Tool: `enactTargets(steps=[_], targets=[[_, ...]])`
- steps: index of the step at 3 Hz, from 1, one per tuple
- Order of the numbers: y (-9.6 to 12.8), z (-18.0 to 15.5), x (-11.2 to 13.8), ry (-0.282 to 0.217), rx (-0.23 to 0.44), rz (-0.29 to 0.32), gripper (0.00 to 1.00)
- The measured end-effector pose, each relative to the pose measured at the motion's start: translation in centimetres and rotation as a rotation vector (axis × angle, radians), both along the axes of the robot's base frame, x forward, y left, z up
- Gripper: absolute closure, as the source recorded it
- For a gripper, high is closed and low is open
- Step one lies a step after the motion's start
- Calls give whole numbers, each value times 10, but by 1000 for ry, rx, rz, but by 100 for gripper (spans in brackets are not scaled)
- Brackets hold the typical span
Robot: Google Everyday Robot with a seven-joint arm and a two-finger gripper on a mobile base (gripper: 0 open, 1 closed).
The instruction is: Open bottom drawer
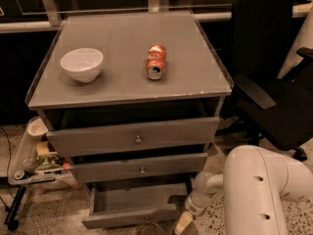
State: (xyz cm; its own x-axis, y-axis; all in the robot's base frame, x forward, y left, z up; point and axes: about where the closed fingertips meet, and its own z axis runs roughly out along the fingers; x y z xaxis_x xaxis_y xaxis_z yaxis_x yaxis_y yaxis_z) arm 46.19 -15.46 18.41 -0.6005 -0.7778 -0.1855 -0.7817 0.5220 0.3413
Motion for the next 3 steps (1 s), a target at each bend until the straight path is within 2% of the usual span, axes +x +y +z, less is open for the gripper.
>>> enactTargets(steps=[1, 3], targets=[[-3, 5, -12, 17, -12, 12, 0], [-6, 4, -22, 51, -18, 2, 0]])
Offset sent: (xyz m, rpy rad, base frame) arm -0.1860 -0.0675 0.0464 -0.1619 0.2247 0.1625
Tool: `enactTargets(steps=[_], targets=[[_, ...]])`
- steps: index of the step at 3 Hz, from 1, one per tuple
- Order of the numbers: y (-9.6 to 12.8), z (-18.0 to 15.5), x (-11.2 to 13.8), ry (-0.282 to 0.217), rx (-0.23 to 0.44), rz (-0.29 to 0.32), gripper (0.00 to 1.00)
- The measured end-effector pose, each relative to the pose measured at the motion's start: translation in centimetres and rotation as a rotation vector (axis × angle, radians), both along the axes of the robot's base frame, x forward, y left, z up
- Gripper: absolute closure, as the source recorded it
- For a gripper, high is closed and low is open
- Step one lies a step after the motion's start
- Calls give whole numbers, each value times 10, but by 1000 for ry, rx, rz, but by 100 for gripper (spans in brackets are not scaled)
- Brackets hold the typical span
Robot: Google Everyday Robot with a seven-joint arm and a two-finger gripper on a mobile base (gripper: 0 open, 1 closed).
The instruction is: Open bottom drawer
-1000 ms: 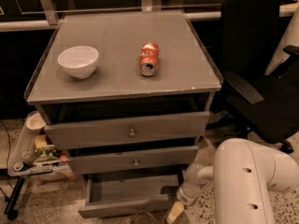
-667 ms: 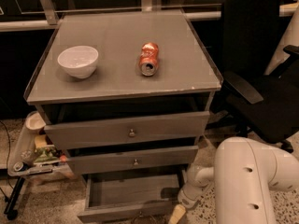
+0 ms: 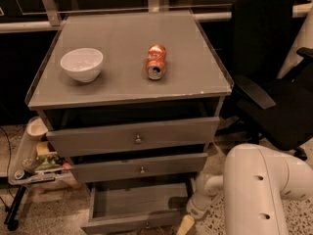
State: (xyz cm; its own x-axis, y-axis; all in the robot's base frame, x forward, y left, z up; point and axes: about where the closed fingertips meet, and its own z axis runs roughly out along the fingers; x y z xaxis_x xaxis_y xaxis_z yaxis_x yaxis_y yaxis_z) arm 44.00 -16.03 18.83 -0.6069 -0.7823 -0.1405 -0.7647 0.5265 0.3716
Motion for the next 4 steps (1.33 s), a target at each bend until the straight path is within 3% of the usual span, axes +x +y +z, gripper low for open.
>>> enactTargets(steps=[3, 4], targets=[[0, 5, -10, 19, -5, -14, 0], [-10, 9, -12, 10, -17, -42, 0]])
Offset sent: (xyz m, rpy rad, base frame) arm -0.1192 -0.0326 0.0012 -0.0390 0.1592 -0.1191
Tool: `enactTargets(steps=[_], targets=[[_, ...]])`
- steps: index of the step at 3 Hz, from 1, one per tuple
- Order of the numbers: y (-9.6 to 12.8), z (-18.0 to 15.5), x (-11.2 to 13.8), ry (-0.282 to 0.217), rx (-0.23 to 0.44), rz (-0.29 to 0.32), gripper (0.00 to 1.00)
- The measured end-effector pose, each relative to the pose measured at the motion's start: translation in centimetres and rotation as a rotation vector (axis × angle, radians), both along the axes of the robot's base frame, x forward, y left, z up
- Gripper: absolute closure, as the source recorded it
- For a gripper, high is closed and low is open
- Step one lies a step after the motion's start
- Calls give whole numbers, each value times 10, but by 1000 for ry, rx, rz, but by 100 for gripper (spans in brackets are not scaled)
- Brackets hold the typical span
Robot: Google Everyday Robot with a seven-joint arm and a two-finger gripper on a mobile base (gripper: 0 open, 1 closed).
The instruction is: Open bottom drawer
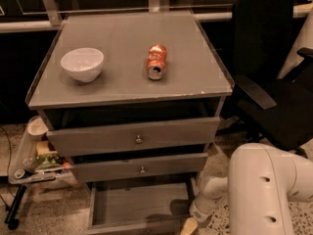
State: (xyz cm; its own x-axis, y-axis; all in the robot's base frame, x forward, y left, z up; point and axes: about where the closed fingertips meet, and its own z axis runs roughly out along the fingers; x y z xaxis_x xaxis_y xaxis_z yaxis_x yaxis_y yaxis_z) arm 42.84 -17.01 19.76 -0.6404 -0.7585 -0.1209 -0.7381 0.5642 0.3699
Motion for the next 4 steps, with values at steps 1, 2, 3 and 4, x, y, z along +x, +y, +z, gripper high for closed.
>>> enactTargets(steps=[1, 2, 3, 4], targets=[[-2, 1, -13, 15, -5, -10, 0], [-10, 5, -13, 2, -17, -32, 0], [-9, 5, -14, 2, -17, -32, 0], [-16, 11, -52, 47, -34, -73, 0]])
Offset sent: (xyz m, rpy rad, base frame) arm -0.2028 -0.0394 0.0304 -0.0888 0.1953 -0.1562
